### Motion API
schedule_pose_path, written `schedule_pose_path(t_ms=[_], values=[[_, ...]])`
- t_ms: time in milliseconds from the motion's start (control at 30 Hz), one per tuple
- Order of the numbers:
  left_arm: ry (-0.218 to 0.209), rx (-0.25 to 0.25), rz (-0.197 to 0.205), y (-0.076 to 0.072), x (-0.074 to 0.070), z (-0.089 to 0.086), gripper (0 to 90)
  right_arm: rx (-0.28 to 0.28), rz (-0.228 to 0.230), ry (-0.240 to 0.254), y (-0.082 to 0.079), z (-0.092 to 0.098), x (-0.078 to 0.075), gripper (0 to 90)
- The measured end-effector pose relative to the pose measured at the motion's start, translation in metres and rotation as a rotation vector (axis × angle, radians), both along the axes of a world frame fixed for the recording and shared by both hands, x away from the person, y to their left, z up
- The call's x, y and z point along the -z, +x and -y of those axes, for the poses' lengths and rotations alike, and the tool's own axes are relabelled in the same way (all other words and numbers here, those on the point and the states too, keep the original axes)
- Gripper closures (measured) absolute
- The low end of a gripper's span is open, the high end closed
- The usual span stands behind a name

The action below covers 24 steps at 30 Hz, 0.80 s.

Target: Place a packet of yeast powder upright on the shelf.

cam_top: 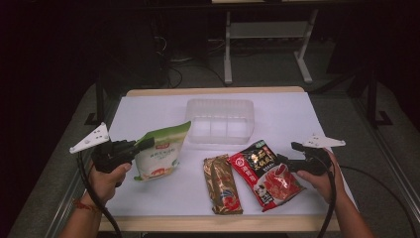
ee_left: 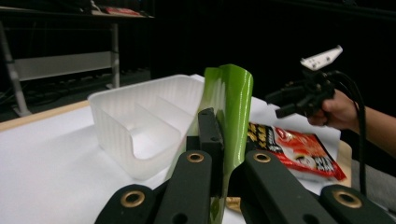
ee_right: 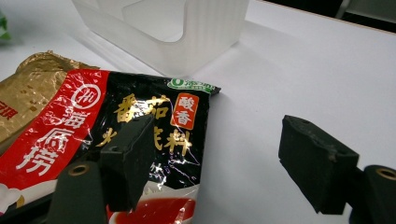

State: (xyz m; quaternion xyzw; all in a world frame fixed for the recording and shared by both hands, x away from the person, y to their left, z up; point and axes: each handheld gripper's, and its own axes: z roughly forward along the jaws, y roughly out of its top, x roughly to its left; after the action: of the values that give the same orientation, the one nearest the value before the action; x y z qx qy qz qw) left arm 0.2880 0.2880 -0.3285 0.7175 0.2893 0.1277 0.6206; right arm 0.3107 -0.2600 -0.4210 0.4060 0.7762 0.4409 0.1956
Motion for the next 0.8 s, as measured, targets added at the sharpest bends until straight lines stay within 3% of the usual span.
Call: schedule_pose_path(t_ms=[167,300,533,800], values=[[-0.053,-0.029,-0.011,0.012,-0.006,0.003,90.0,0.004,0.000,0.001,0.001,0.000,0.000,26.2],[-0.077,-0.053,0.011,0.022,-0.017,0.013,90.0,0.005,-0.003,0.006,0.001,0.001,0.001,26.2],[-0.068,-0.062,0.056,0.030,-0.035,0.030,90.0,0.009,-0.002,0.011,0.000,0.003,0.001,26.1],[-0.086,-0.066,0.059,0.051,-0.047,0.046,90.0,0.015,0.002,0.013,-0.001,0.005,0.001,26.2]])
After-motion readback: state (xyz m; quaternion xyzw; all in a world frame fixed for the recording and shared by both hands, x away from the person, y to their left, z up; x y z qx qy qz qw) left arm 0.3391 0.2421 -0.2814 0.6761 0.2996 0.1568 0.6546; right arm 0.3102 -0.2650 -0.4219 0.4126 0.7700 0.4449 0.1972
